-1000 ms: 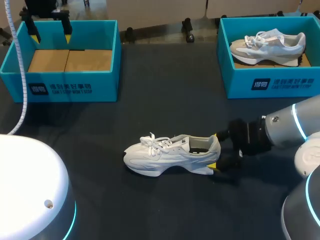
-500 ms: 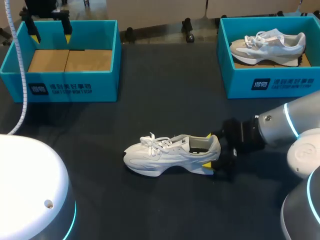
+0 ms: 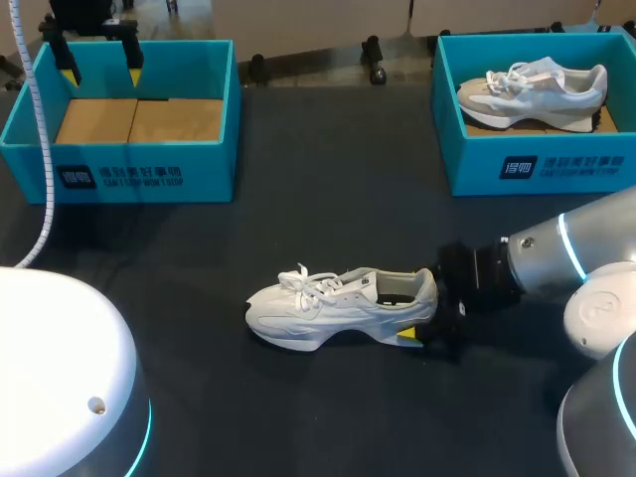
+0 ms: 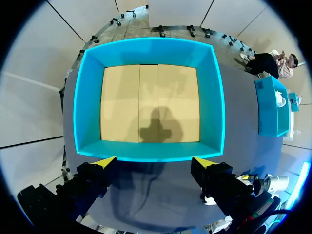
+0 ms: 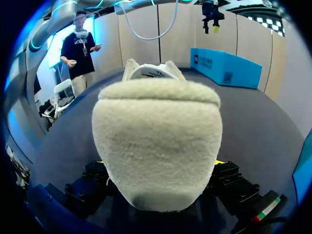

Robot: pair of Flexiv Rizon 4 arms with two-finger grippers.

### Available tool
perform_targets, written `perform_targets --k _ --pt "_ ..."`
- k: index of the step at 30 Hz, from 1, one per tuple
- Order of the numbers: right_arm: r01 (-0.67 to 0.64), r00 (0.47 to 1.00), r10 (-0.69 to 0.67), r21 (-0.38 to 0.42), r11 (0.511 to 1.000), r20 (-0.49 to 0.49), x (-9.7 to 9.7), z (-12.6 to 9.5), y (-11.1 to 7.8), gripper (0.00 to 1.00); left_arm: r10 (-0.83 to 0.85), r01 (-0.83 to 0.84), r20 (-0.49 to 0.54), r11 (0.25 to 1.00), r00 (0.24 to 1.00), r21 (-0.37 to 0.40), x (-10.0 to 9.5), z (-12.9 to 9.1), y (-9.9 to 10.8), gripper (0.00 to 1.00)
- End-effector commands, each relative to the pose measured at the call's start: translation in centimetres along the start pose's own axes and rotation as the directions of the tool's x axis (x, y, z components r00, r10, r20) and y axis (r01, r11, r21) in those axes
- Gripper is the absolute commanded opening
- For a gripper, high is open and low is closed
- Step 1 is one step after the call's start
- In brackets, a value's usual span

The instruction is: Take the shoe out of the shoebox, open the shoe tongue, remove and reinsert the insole, then place the shoe into the shoebox

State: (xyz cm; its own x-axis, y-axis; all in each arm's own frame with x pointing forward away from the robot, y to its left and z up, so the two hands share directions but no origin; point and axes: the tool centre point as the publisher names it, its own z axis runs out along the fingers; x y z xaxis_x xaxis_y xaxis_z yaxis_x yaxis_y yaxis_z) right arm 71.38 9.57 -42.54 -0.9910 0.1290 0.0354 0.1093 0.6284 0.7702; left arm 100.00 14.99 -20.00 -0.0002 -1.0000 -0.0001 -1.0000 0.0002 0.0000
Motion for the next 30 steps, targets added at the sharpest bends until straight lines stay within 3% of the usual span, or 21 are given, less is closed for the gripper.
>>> perform_targets --k 1,19,30 --pt "0.002 1.000 -0.002 0.007 1.000 -0.008 -0.4 0.3 -0.2 0.00 0.000 0.000 0.000 1.000 1.000 0.000 0.0 0.0 0.0 1.00" --pt "0.057 0.998 -0.057 0.053 0.997 -0.003 -1.7 -1.5 -0.2 0.00 0.000 0.000 0.000 1.000 1.000 0.000 0.0 0.0 0.0 1.00" --pt "0.069 0.997 -0.068 0.044 0.997 -0.027 -2.0 -0.6 -0.6 0.00 0.000 0.000 0.000 1.000 1.000 0.000 0.0 0.0 0.0 1.00"
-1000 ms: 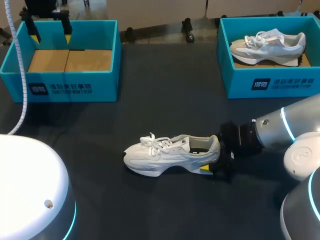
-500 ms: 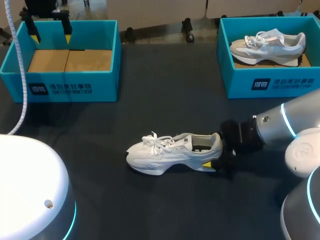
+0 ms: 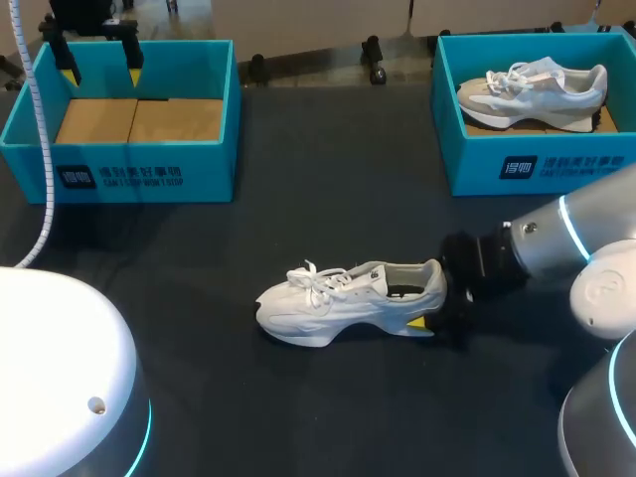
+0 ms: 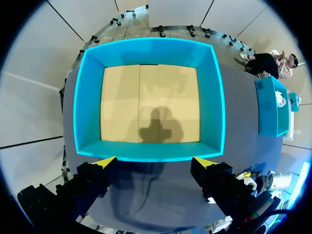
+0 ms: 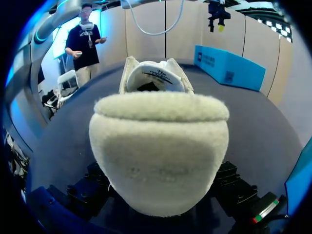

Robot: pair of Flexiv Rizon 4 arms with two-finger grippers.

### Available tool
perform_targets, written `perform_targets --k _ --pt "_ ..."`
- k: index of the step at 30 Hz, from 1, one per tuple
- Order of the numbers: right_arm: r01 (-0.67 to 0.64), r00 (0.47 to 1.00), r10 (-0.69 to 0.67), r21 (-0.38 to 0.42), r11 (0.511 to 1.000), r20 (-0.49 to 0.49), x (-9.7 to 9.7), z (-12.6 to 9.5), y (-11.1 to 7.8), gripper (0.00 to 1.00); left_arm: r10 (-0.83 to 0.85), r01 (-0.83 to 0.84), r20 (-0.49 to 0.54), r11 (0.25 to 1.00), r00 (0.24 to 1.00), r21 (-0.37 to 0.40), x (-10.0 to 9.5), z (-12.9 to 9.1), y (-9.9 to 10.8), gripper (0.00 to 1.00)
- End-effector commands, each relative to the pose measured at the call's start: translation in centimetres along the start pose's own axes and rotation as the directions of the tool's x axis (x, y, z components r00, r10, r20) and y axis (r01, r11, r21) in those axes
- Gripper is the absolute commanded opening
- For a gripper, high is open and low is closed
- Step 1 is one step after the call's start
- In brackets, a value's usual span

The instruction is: Take the shoe out of the shoebox, open the shoe tongue, remove and reinsert the insole, then place the shoe into the shoebox

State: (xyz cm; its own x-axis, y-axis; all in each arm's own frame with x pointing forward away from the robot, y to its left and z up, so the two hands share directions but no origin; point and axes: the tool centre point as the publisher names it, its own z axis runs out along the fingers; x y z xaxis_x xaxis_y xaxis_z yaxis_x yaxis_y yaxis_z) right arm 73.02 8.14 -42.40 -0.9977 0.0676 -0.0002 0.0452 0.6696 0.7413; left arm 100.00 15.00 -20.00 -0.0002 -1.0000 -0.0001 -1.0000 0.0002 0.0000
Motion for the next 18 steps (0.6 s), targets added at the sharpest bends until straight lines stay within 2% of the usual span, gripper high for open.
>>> perform_targets --k 1,18 --pt "0.003 1.000 -0.003 -0.002 1.000 -0.003 -0.21 0.47 0.08 0.00 0.000 0.000 0.000 1.000 1.000 0.000 0.00 0.00 0.00 1.00" --pt "-0.004 1.000 0.004 0.002 1.000 0.002 -0.15 0.53 0.11 0.00 0.000 0.000 0.000 1.000 1.000 0.000 0.00 0.00 0.00 1.00"
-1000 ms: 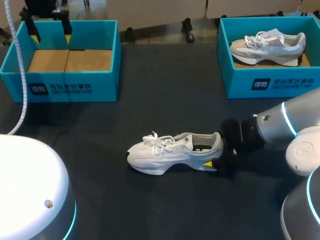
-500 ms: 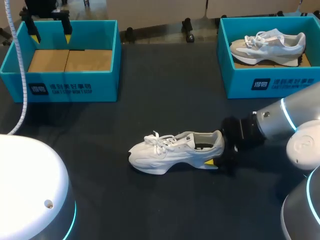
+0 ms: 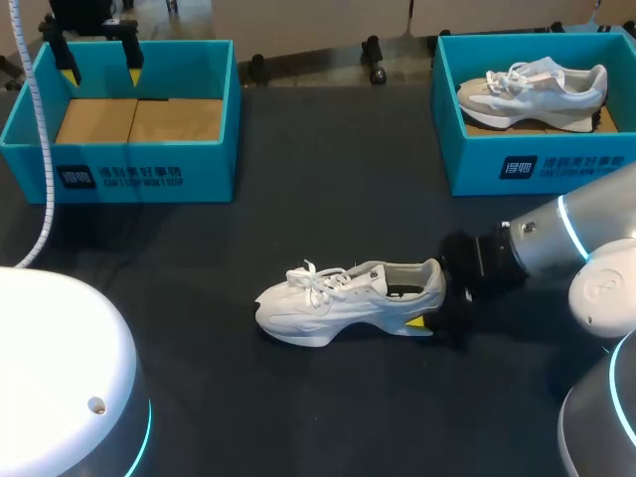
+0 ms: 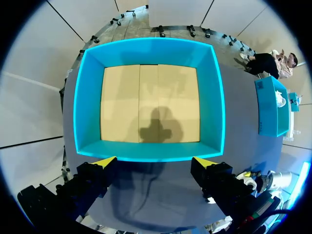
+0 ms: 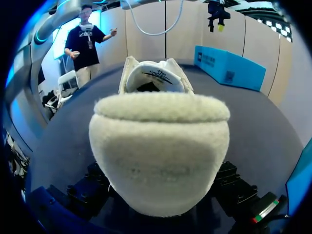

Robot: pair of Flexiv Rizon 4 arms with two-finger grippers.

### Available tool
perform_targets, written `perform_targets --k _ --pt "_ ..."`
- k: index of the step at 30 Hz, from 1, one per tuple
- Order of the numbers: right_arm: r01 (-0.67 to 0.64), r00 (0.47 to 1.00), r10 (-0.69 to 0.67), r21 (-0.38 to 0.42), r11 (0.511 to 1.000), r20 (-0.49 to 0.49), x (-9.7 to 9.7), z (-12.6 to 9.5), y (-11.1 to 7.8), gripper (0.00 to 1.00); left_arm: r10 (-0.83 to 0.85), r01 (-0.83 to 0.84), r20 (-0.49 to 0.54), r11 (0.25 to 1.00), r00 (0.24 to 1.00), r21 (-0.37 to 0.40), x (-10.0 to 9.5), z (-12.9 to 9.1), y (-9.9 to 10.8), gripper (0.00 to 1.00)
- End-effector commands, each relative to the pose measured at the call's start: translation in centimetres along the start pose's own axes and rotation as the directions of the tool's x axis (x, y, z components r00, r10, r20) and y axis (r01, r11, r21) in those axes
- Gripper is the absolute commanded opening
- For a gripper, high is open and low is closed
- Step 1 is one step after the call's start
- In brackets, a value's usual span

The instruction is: Take the shoe out of the shoebox, open the shoe tongue, remove and reinsert the insole, then place the shoe into the shoebox

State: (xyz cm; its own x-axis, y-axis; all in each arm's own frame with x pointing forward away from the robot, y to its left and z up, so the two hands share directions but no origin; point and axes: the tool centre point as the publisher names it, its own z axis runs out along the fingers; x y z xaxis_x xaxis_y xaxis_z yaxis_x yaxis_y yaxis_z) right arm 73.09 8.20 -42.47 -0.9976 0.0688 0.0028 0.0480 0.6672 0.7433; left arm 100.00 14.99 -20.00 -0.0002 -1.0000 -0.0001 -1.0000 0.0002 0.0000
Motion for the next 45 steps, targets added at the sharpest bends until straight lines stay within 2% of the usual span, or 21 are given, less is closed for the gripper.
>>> perform_targets --k 1,8,13,22,26,41,45 --pt "-0.001 1.000 0.001 0.005 1.000 0.003 -0.1 0.4 0.1 0.00 0.000 0.000 0.000 1.000 1.000 0.000 0.0 0.0 0.0 1.00" --pt "-0.001 1.000 0.001 0.005 1.000 0.003 -0.1 0.4 0.1 0.00 0.000 0.000 0.000 1.000 1.000 0.000 0.0 0.0 0.0 1.00" --pt "-0.001 1.000 0.001 0.005 1.000 0.003 -0.1 0.4 0.1 0.00 -0.054 0.054 -0.008 0.998 0.999 0.013 0.4 -0.1 2.2 1.00" --pt "-0.001 1.000 0.001 0.005 1.000 0.003 -0.1 0.4 0.1 0.00 -0.126 0.127 -0.042 0.992 0.991 0.022 1.2 -1.6 6.5 1.00" --pt "-0.001 1.000 0.001 0.005 1.000 0.003 -0.1 0.4 0.1 0.00 -0.127 0.127 -0.014 0.991 0.992 0.035 2.5 -1.3 9.1 1.00" --pt "-0.001 1.000 0.001 0.005 1.000 0.003 -0.1 0.4 0.1 0.00 -0.141 0.141 0.010 0.990 0.990 -0.009 8.7 0.0 17.4 1.00" --pt "-0.001 1.000 0.001 0.005 1.000 0.003 -0.1 0.4 0.1 0.00 -0.128 0.129 0.030 0.992 0.991 -0.013 10.3 0.4 19.0 1.00"
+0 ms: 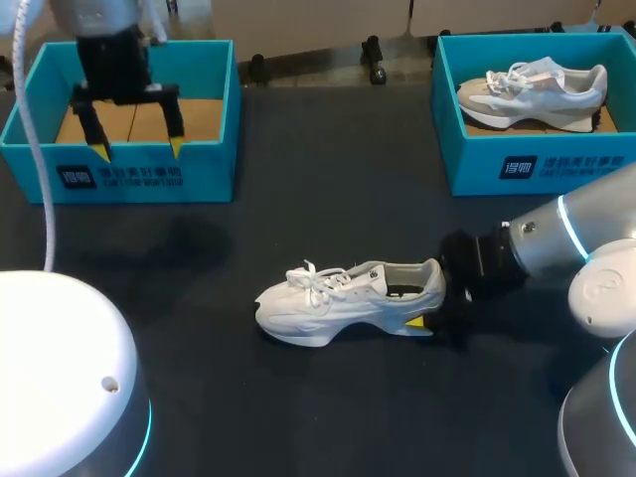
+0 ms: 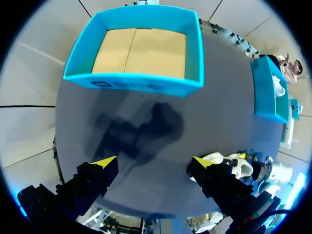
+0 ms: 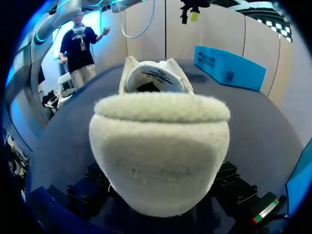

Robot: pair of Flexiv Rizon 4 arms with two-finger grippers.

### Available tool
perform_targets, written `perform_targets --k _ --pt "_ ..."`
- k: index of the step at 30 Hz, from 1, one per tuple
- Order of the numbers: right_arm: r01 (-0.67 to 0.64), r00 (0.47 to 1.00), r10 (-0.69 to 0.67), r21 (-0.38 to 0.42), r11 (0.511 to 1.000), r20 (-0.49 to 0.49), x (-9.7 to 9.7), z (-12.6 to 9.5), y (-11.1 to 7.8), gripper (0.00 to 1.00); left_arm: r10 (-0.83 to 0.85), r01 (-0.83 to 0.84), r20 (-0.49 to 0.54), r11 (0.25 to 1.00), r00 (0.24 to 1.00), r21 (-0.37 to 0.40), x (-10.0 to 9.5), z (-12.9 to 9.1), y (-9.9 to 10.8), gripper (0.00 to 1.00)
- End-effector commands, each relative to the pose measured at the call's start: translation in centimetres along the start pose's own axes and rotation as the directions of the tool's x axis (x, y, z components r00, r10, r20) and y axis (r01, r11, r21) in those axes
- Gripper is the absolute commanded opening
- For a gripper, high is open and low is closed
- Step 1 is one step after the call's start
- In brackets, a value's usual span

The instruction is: Take the shoe out of the shoebox, open the shoe tongue, remove and reinsert the insole, then place the shoe into the shoebox

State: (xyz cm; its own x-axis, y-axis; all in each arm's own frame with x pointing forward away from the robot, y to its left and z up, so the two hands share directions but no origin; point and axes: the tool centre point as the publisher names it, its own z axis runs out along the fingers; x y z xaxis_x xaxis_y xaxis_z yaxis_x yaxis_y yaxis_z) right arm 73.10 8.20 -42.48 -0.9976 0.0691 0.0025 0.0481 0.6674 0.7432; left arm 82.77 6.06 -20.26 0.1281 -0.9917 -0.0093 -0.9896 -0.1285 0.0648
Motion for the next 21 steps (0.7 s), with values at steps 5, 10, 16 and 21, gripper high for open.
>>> perform_targets --k 5,10,16,21 --pt "-0.001 1.000 0.001 0.004 1.000 0.003 -0.1 0.4 0.1 0.00 0.005 -0.007 0.032 0.999 0.999 0.051 3.1 0.8 4.5 1.00" --pt "-0.001 1.000 0.001 0.004 1.000 0.003 -0.1 0.4 0.1 0.00 0.019 -0.020 0.028 0.999 0.999 0.041 5.2 1.1 6.3 1.00" --pt "-0.001 1.000 0.001 0.004 1.000 0.003 -0.1 0.4 0.1 0.00 0.069 -0.070 0.038 0.997 0.997 0.034 8.1 1.7 8.8 1.00" --pt "-0.001 1.000 0.001 0.004 1.000 0.003 -0.1 0.4 0.1 0.00 0.107 -0.108 0.046 0.994 0.993 0.029 10.5 2.2 10.8 1.00"
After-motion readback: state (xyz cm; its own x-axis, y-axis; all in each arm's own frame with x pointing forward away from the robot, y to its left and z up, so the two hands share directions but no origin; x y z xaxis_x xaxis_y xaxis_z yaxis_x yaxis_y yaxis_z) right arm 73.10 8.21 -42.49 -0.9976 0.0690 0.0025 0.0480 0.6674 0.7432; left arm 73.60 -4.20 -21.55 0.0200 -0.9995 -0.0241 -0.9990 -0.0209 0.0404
